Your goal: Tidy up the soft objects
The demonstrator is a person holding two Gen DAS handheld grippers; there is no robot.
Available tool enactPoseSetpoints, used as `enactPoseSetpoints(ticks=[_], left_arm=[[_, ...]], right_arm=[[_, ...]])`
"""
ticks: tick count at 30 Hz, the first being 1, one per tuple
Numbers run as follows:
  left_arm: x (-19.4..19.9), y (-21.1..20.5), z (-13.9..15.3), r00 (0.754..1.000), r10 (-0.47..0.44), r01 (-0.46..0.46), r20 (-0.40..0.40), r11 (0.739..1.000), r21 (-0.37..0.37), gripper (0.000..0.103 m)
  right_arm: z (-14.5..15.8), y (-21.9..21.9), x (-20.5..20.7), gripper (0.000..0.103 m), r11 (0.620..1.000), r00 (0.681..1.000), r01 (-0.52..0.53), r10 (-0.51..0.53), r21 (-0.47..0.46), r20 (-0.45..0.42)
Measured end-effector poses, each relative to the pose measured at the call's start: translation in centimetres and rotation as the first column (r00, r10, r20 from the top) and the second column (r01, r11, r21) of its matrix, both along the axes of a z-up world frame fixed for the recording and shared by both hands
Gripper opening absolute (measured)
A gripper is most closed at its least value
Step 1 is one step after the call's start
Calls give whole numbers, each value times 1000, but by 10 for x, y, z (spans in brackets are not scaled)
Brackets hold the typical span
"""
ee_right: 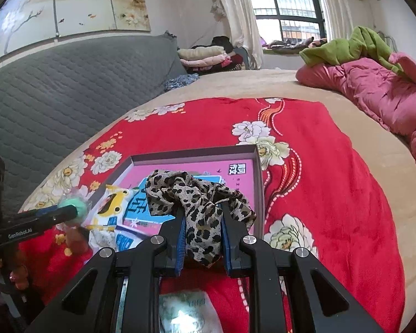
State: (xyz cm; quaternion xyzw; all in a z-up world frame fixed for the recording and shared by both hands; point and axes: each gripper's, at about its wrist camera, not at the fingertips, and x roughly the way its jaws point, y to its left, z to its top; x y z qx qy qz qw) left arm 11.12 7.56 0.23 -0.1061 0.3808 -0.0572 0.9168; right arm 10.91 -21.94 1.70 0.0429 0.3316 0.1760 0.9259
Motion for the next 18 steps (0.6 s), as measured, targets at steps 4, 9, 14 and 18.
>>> enactPoseSetpoints(ticks=[4,9,14,18], left_arm=[[11,4,-1,1000,13,-13,0,1000,1,49],[24,4,-8,1000,16,-16,-23,1000,17,49],[32,-1,-18,999,3,0,-51,999,53,49],[35,-6,-24,998,-5,10,-69,997,71,49]], right_arm=[[-1,3,6,21,1000,1000,-9,9,-2,0],[-4,7,13,21,1000,1000,-18,18,-5,2],[-5,9,19,21,1000,1000,-29,29,-1,1],[-6,15,23,21,999,999,-49,49,-7,2]])
